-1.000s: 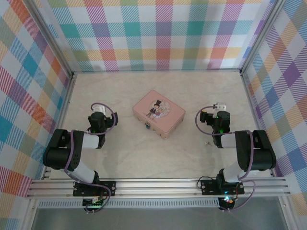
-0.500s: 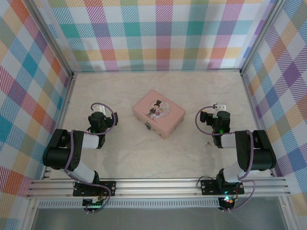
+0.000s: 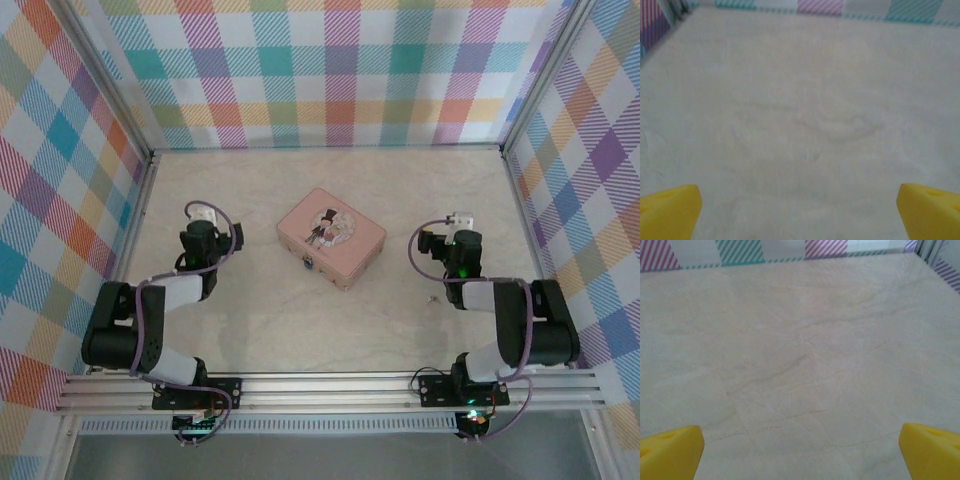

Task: Unlock a padlock with a key

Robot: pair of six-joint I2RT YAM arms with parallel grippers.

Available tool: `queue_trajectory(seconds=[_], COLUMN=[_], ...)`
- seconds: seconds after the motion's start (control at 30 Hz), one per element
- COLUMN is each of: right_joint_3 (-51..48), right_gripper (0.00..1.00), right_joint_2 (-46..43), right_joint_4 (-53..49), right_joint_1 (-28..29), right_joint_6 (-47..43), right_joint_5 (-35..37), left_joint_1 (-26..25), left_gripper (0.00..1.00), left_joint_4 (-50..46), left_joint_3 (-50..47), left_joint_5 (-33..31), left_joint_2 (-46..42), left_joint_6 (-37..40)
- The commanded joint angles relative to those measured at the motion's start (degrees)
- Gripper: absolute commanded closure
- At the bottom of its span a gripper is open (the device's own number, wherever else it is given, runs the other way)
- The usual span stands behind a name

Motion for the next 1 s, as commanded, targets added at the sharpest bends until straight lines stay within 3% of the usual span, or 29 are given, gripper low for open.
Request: queue_trajectory(seconds=[0.0,0.13,0.2,0.27,0.43,0.63,0.83,0.97], right_joint_3=[5.66,6.99,9.11,13.38,16.12,16.94,14.15,12.17], right_gripper=[0.00,0.00,0.00,0.00,0.00,0.00,0.03,0.04], right_joint_2=[-6.89,-15.43,-19.94,-23.78,-25.85,-25.00,-23.09,-20.67], right_joint_4=[-11.00,-16.23,-23.46,-37.53,-43.76,-52.02,-53.07,-50.22], right_joint_1=[0.30,0.35,0.05,-0.37,-1.15,-0.39,4.63,7.56], right_joint_6=[0.13,5.59,14.01,28.44,30.33,35.34,39.68,42.09], right_joint_5=[0.03,-2.20,-1.57,0.67,-17.78,-29.14,-31.44,-31.65], left_joint_1=[0.33,0.51,0.70,1.48,1.60,-0.81,-5.14,-8.32], left_gripper=[0.00,0.00,0.00,0.00,0.00,0.03,0.08,0.10], left_joint_4=[-7.54,-12.47,-19.88,-29.39,-33.15,-36.60,-42.37,-46.30], left_joint_3=[3.17,7.63,12.19,18.01,22.90,29.22,39.36,45.60], left_joint_5=[-0.95,4.00,5.60,10.06,27.32,38.60,44.99,44.82], left_joint_2=[-4.24,-9.07,-9.81,-8.69,-4.10,3.03,14.86,21.45], left_joint_6=[-1.26,-6.82,-14.36,-18.64,-20.39,-20.93,-18.91,-16.73])
